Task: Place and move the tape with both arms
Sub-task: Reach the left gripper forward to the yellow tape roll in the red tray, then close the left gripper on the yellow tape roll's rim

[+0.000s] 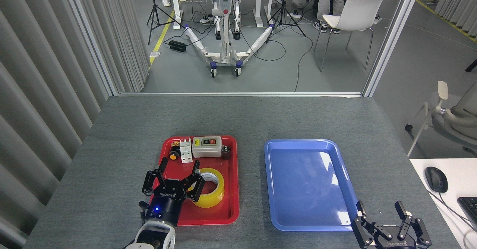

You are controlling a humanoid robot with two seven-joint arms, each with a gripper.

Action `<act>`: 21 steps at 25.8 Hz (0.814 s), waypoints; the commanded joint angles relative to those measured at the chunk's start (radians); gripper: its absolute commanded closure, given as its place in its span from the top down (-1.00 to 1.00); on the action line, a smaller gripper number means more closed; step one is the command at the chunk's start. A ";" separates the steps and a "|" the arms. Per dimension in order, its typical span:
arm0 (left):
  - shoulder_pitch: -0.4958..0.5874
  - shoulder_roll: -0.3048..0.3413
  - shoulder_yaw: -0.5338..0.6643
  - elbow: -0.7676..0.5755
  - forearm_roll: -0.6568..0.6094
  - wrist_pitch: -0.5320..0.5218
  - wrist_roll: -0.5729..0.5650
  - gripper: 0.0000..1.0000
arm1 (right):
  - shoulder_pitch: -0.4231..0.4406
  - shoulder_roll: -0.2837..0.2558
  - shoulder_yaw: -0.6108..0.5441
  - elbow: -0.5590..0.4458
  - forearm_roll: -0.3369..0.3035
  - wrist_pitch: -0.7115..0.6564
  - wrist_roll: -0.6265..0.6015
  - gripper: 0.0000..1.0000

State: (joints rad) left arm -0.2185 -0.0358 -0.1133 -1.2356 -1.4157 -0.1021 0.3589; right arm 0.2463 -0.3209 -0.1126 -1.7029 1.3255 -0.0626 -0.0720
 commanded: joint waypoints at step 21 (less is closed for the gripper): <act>-0.274 0.002 -0.114 0.285 0.017 0.116 -0.374 0.99 | -0.009 -0.006 0.005 0.003 0.004 0.012 -0.011 1.00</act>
State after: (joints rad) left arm -0.4930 -0.0301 -0.2285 -0.9071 -1.4020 0.0104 0.1569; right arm 0.2379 -0.3276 -0.1090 -1.7010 1.3304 -0.0505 -0.0830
